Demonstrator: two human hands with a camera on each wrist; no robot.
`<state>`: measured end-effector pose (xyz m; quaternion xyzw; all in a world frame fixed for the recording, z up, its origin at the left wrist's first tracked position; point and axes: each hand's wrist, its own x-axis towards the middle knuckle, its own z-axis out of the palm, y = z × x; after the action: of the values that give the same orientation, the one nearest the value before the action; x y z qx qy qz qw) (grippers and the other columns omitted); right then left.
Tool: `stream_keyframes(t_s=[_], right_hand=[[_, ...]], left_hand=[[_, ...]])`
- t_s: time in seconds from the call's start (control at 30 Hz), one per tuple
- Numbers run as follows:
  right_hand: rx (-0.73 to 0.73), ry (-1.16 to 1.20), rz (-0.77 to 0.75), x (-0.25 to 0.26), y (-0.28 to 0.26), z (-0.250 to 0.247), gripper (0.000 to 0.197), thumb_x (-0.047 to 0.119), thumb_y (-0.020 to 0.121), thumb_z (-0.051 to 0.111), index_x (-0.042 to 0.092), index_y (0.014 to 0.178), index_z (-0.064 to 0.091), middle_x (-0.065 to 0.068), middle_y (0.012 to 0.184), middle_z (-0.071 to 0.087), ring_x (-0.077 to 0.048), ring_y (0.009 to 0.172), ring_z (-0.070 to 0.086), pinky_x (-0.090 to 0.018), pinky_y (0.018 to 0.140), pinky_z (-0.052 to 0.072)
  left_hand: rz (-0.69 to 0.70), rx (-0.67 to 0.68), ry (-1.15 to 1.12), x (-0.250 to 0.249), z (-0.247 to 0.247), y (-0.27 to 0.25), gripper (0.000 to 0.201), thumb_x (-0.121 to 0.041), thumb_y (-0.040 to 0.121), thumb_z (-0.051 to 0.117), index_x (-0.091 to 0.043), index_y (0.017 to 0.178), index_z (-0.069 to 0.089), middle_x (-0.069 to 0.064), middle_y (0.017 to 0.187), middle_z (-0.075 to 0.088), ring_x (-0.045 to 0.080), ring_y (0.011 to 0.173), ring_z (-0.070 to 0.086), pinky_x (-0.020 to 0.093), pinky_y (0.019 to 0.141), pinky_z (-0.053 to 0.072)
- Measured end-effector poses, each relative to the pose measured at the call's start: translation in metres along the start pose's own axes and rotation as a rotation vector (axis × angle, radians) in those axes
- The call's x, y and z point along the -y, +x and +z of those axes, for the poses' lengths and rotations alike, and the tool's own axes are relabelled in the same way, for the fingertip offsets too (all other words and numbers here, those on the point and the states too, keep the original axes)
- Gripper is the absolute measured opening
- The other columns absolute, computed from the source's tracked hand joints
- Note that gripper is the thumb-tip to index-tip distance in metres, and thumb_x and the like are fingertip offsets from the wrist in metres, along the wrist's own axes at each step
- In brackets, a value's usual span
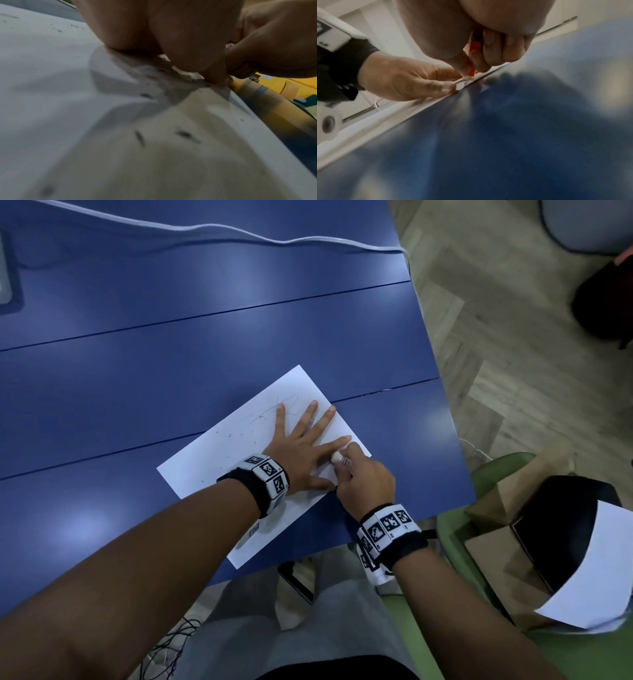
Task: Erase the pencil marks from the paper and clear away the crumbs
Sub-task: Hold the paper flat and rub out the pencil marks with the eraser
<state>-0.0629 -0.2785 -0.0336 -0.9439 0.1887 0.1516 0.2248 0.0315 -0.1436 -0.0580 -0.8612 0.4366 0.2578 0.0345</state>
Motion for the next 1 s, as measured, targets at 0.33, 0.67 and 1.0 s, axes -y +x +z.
stream_keyframes(t_s=[0.33,0.67,1.0], right_hand=[[-0.071,0.049,0.065,-0.011,0.005,-0.007,0.02,0.031,0.095,0.053,0.017,0.109,0.054,-0.007,0.08,0.065,-0.035,0.076,0.06,-0.035,0.059,0.042],[-0.097,0.065,0.122,-0.018,0.007,-0.013,0.018,0.029,0.094,0.053,0.017,0.107,0.054,-0.009,0.077,0.063,-0.037,0.075,0.058,-0.034,0.058,0.039],[-0.039,0.025,0.07,-0.015,0.001,-0.013,0.022,0.029,0.096,0.052,0.016,0.113,0.053,-0.009,0.09,0.067,-0.036,0.084,0.06,-0.036,0.064,0.042]], left_hand=[[-0.014,0.005,0.025,-0.002,0.002,0.002,0.095,-0.088,0.082,0.034,-0.049,0.155,-0.012,0.005,0.162,-0.035,0.035,0.149,-0.03,0.076,0.104,-0.02],[-0.017,0.015,0.028,-0.002,0.001,0.002,0.094,-0.087,0.082,0.034,-0.049,0.155,-0.012,0.005,0.161,-0.037,0.035,0.149,-0.032,0.076,0.104,-0.02],[-0.014,0.004,0.011,0.0,0.004,0.003,0.098,-0.087,0.082,0.035,-0.045,0.155,-0.015,0.005,0.162,-0.035,0.035,0.149,-0.031,0.077,0.107,-0.015]])
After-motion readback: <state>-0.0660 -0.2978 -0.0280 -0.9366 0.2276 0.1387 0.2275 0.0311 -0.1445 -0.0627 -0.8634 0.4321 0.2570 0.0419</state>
